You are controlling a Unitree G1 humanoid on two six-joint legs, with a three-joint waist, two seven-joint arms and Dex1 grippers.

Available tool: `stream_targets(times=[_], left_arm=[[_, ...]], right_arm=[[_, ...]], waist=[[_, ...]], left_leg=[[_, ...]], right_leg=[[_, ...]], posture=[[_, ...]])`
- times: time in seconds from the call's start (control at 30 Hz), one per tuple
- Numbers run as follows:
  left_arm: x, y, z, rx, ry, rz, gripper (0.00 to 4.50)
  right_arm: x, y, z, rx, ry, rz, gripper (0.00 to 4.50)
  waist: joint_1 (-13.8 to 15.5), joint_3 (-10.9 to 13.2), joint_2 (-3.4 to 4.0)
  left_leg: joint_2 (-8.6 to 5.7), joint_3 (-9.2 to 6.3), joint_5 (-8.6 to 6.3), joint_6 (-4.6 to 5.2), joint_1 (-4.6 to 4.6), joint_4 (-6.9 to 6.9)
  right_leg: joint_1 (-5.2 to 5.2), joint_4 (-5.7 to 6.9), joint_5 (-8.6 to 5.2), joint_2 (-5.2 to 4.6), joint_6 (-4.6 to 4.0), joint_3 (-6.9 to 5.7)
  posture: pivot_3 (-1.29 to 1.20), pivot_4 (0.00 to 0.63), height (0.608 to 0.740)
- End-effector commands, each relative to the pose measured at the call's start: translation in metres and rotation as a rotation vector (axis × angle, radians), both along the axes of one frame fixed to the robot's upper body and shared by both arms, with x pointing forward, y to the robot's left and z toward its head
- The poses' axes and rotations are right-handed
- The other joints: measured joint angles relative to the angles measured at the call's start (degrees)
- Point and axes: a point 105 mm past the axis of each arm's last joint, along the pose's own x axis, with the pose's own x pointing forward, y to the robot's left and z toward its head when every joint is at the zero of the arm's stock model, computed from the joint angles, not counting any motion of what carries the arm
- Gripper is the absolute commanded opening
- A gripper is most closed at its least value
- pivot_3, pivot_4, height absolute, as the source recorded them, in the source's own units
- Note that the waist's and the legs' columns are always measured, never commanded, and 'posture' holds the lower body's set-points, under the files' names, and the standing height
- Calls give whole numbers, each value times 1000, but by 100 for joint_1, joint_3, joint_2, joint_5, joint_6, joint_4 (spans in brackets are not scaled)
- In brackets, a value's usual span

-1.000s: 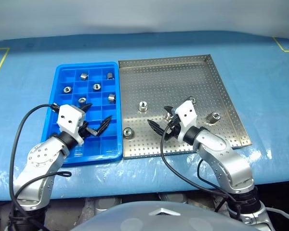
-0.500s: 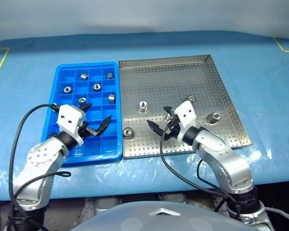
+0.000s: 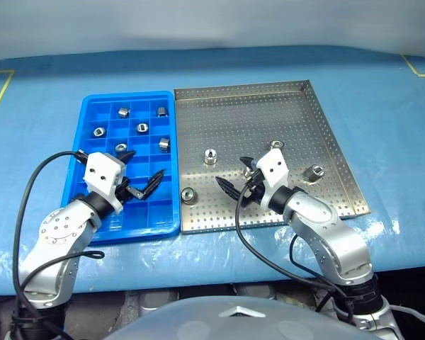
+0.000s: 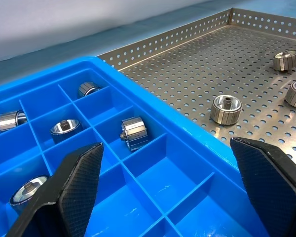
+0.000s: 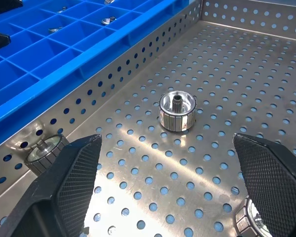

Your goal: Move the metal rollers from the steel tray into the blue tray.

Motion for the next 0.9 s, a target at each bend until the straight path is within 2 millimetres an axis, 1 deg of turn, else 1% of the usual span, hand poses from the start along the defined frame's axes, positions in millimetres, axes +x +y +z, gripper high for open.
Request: stream_targets(times=[0.03,0.13,0.23,0.27,0.33,0.4,0.5,0.63,0.77,0.9], left_arm=[[2,-9,25,-15,-77,-56,4489],[10,-16,41,-32,-117,-104,4489],[29,-28,59,-2,-144,-184,4489],[33,-30,62,6,-146,-196,4489],[49,-43,68,22,-124,-269,4489],[61,-60,69,62,-86,-373,4489],[75,-77,61,152,-27,-497,4489],[86,-91,43,235,89,-631,4489],[96,-96,24,366,189,-722,4489],[105,-99,12,461,227,-757,4489]], right_arm=[[0,2,14,22,-56,7,4500],[1,2,17,35,-59,0,4500],[3,2,19,37,-64,-5,4500],[4,2,19,37,-65,-6,4500],[5,1,20,36,-69,-12,4500],[5,0,21,37,-73,-18,4500],[5,-1,22,38,-77,-25,4500],[4,-3,23,42,-82,-44,4500],[3,-6,24,49,-87,-75,4500],[0,-8,22,59,-83,-99,4500]], waist=[[1,0,0],[22,1,-1],[40,4,-5],[45,3,-5],[41,3,-3],[55,4,-4],[10,5,-1],[-76,7,2],[-113,9,4],[-183,9,6]], left_leg=[[0,0,0,0,0,0],[0,-5,1,-1,-2,4],[-2,-6,1,-2,-6,7],[-2,-12,2,-3,-10,9],[-2,-12,2,-3,-8,8],[-6,-14,2,-3,-12,9],[-8,-12,1,0,-13,8],[-8,-12,2,-2,-16,-1],[-8,-14,0,1,-22,-1],[-9,-13,-1,4,-23,2]], right_leg=[[0,0,0,0,0,0],[0,2,0,0,1,-6],[0,2,1,1,2,-8],[-2,2,2,2,4,-13],[0,1,3,1,4,-13],[0,1,3,0,4,-16],[-1,-2,3,0,4,-14],[-13,-2,2,2,4,-10],[-16,-2,1,3,3,-13],[-16,-2,1,3,3,-11]], posture=[[-73,150,740],[-70,150,740],[-68,150,740],[-68,150,740],[-69,150,740],[-71,150,740],[-87,150,740],[-111,150,740],[-144,150,740],[-176,150,740]])
